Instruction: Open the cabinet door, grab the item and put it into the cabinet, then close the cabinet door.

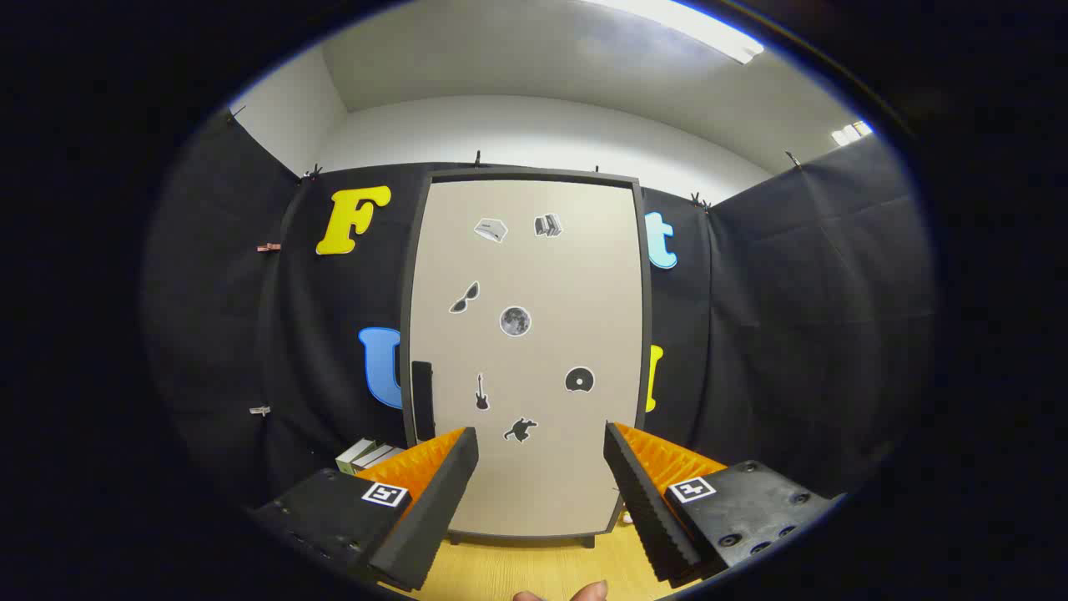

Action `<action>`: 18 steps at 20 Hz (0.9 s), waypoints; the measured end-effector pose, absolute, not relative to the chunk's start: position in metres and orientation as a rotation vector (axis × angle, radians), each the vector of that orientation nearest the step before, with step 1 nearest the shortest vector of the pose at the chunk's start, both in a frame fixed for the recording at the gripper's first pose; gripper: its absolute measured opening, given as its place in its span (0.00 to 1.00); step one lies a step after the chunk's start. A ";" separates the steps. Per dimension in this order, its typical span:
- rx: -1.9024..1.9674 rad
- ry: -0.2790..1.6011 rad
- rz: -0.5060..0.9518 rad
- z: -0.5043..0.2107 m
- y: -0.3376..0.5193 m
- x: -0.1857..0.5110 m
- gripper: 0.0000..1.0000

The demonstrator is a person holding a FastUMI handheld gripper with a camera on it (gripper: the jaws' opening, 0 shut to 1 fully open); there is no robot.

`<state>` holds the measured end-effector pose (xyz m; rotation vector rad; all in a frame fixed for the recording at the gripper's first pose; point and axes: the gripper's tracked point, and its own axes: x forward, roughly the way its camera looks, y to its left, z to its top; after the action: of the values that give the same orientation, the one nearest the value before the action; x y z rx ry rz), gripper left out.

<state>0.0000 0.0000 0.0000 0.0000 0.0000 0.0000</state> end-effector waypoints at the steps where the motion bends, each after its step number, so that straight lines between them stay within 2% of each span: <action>1: 0.004 0.003 0.000 -0.001 0.000 0.000 0.97; 18: 0.004 0.039 0.002 -0.013 0.022 0.002 0.97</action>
<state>0.0024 0.0218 -0.0129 0.0041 0.0390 0.0022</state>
